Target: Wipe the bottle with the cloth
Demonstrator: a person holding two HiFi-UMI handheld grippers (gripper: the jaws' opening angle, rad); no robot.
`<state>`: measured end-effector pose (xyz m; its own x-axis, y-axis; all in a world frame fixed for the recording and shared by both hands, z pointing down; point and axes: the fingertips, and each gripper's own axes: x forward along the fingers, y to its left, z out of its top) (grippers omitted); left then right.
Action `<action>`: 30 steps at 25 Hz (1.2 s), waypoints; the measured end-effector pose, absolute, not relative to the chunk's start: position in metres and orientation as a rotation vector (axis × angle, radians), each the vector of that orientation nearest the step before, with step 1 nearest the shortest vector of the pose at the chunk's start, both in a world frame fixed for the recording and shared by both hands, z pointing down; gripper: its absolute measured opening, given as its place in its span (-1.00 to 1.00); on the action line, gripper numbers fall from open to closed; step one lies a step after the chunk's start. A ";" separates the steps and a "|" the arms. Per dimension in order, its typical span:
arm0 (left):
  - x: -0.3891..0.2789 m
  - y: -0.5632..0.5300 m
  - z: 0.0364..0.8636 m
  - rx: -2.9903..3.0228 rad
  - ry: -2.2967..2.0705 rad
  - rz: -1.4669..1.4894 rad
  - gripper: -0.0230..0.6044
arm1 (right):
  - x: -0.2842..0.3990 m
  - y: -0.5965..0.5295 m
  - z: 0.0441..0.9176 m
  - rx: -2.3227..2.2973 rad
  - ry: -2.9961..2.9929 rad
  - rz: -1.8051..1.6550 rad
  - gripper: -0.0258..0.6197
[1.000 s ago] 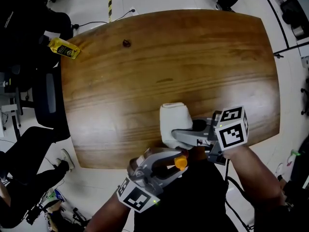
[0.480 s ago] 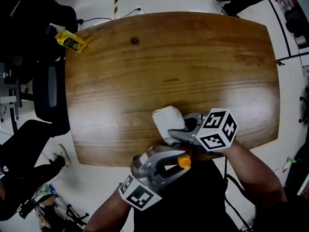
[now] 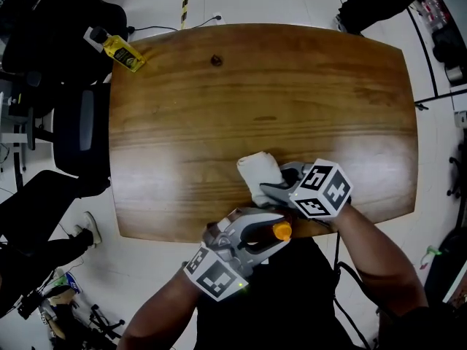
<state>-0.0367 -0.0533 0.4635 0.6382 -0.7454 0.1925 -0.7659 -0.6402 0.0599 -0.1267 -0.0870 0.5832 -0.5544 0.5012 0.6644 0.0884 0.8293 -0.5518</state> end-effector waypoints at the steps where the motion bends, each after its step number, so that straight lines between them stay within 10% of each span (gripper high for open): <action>1: -0.037 -0.054 0.464 2.718 -1.260 0.224 -0.39 | -0.125 -0.093 0.579 -0.397 -2.132 0.650 -0.70; 8: -0.037 -0.058 0.469 2.733 -1.267 0.211 -0.39 | -0.068 -0.154 0.477 -0.046 -2.417 0.913 -0.70; 15: -0.038 -0.057 0.477 2.732 -1.266 0.216 -0.39 | -0.038 -0.094 0.368 -0.183 -2.517 0.214 -0.70; 30: -0.040 -0.059 0.480 2.713 -1.282 0.246 -0.39 | -0.076 -0.041 0.420 -0.266 -2.209 -0.253 -0.69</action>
<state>-0.0397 -0.0589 0.4801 0.6257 -0.7533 0.2026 -0.7748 -0.6304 0.0487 -0.0758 -0.0406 0.4198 -0.5966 0.1015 0.7961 0.2786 0.9565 0.0868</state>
